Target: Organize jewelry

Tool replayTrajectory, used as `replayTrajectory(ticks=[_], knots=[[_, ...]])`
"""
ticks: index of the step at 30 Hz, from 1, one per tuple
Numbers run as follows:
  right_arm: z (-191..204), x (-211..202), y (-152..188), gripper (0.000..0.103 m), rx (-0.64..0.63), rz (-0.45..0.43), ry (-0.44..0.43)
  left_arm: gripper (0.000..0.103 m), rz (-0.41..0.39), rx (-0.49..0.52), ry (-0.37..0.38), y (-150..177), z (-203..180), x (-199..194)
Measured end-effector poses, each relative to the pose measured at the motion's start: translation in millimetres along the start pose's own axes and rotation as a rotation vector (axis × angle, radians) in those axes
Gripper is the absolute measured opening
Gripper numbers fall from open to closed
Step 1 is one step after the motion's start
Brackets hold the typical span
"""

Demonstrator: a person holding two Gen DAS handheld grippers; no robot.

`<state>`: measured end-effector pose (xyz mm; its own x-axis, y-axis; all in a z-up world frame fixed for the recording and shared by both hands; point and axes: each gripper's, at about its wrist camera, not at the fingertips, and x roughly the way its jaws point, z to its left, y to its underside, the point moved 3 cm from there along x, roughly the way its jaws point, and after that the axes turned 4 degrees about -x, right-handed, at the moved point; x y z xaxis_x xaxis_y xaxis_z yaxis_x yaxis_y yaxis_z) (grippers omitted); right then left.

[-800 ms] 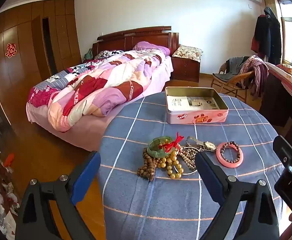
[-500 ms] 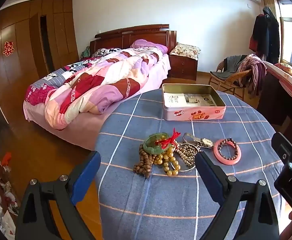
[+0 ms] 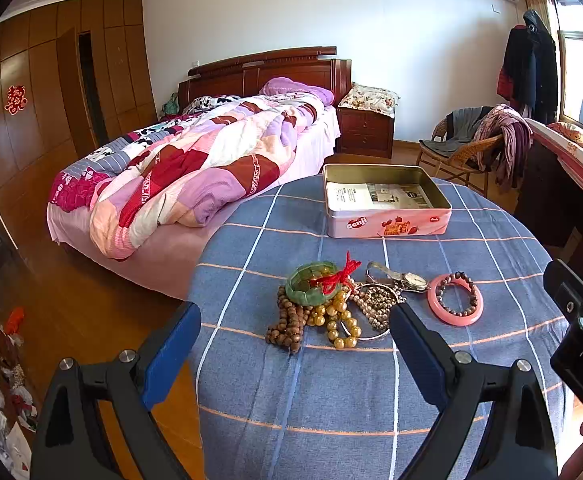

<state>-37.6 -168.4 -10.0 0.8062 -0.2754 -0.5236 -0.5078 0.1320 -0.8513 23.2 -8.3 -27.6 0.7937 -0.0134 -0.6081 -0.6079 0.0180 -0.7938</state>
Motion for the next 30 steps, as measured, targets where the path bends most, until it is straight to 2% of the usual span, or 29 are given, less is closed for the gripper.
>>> replayTrajectory(ticks=[30], knots=[[2.1, 0.1, 0.8, 0.103, -0.004, 0.003, 0.000, 0.095, 0.005, -0.004, 0.007, -1.3, 3.1, 0.0]])
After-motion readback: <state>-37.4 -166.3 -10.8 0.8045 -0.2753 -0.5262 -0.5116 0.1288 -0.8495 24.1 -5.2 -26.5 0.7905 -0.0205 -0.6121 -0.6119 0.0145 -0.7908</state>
